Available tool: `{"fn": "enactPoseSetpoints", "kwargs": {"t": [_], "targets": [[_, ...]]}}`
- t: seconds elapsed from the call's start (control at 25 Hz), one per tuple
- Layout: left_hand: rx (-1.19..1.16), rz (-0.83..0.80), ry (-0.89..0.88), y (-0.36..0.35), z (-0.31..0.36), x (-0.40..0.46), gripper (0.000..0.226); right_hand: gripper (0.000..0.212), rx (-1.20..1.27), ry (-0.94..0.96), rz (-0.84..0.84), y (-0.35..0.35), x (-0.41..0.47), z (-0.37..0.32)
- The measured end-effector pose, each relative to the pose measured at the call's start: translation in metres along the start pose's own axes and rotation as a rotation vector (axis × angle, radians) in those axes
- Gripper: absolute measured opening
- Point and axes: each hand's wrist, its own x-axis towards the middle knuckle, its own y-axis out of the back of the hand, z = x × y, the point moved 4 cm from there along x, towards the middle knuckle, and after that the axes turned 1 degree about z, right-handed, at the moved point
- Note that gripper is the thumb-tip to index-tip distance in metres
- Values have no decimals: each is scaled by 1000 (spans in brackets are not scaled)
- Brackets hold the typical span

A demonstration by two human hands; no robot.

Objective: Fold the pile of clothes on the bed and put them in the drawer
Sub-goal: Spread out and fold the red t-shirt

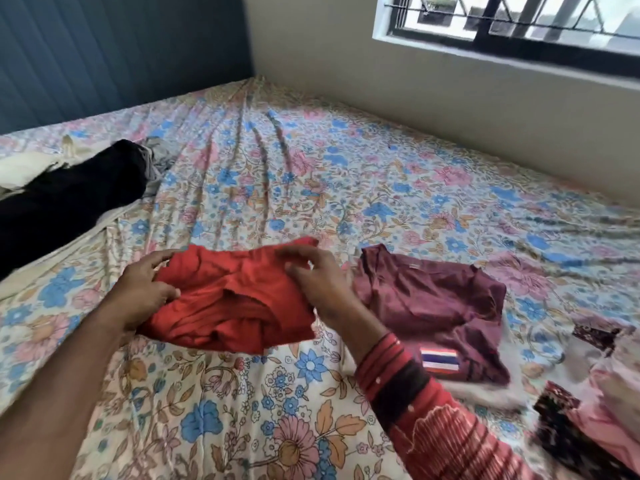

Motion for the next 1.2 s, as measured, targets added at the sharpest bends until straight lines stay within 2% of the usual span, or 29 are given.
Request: {"fn": "enactPoseSetpoints", "kwargs": {"t": [0.12,0.2,0.28,0.32,0.36,0.44,0.52,0.64,0.72,0.8,0.88,0.92,0.96,1.04,1.08,1.12,1.2], "targets": [[244,-25,-155,4,2,-5,89,48,105,-117,-79,-37,-31,31],[464,-121,-348,-15,23,-10,98,80,157,-108,-86,-50,-43,37],[873,-289,-499,-55,49,-28,105,111,69,-31,-52,-49,-43,36],[1091,-306,-555,-74,57,-40,105,118,35,2,-50,-48,-41,35],[1206,-283,-623,-87,64,-49,104,120,31,23,-49,-46,-39,33],[1228,-225,-700,-97,69,-59,104,112,65,2,-12,-36,-34,32],[1131,-158,-760,-92,66,-58,109,97,87,-31,0,-29,-32,32],[887,-103,-884,-90,54,-65,109,40,-94,-7,14,-32,-31,33],[642,85,-927,-83,39,-78,92,30,36,-73,97,-38,-27,36],[415,327,-786,-65,23,-81,67,31,389,-180,223,-44,-18,33],[240,452,-496,-50,6,-76,63,25,701,-252,346,-54,-10,27],[186,424,-312,-48,-2,-73,65,24,762,-258,405,-59,-9,25],[129,300,-139,-52,-8,-69,68,23,755,-253,443,-65,-11,23],[-143,-109,97,-73,-10,-70,75,20,638,-212,439,-71,-21,19],[-328,-246,145,-83,-9,-73,77,18,526,-184,395,-72,-29,15],[-494,-297,146,-90,-7,-73,74,16,356,-158,339,-68,-36,11],[-674,-238,71,-100,4,-71,60,6,-109,-52,235,-49,-45,-10]]}}
